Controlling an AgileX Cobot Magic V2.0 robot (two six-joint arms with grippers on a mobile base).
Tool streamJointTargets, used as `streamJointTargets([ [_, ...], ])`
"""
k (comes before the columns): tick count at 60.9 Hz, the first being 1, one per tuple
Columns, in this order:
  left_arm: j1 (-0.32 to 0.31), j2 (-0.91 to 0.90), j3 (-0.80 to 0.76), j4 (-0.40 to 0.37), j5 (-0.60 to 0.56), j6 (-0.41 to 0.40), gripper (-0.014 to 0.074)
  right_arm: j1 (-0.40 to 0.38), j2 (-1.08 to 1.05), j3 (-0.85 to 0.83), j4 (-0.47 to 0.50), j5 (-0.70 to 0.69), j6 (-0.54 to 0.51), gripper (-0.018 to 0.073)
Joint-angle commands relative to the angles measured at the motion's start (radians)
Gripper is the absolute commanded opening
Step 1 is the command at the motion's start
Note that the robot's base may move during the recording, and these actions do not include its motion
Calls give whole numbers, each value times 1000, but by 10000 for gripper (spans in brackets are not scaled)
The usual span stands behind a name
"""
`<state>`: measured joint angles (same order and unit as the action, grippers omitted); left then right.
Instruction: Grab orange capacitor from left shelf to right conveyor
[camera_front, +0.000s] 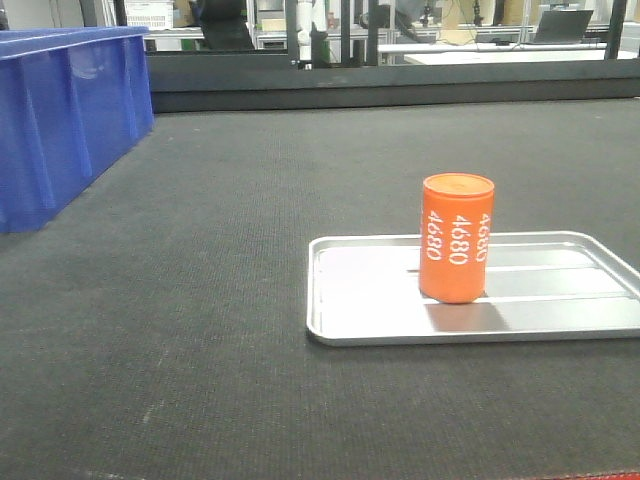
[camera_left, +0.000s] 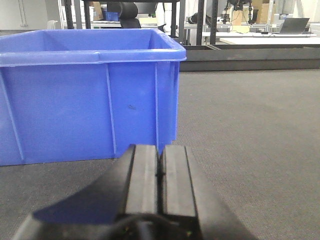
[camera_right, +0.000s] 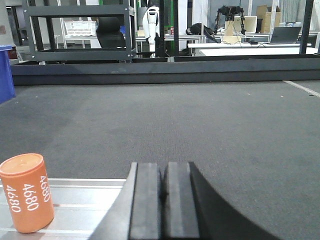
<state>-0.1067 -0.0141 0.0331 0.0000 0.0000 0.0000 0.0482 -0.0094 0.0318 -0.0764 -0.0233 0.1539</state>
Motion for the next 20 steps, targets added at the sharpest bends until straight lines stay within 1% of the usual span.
streamJointTargets([
  [1,2,10,-8,-5,-90,0,-105,-7,-22,1,-12,-100,-6,55],
  [20,2,10,-8,-5,-90,0,-105,-6,-22,1,-12,-100,-6,55],
])
